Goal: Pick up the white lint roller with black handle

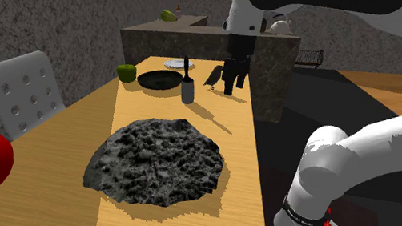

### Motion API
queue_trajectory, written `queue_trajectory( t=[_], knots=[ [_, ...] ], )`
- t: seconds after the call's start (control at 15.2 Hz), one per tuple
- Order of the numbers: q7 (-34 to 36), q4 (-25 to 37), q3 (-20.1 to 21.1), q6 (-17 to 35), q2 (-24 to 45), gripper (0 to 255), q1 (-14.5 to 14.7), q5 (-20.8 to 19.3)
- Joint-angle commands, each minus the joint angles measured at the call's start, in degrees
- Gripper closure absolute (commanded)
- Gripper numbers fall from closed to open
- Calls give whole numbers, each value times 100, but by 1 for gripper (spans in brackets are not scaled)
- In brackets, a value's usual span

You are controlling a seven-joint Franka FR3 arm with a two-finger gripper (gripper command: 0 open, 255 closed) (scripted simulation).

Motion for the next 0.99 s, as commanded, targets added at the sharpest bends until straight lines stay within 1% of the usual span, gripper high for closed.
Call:
queue_trajectory(
  t=[0.0,0.46,0.73,0.92],
  knots=[
    [0,0,0,0,0,0,0,0],
    [-862,-16,-692,1261,780,0,-42,-127],
    [-1378,159,-1093,1914,1364,0,-3,-47],
    [-1792,380,-1399,2347,1855,0,60,105]
  ],
)
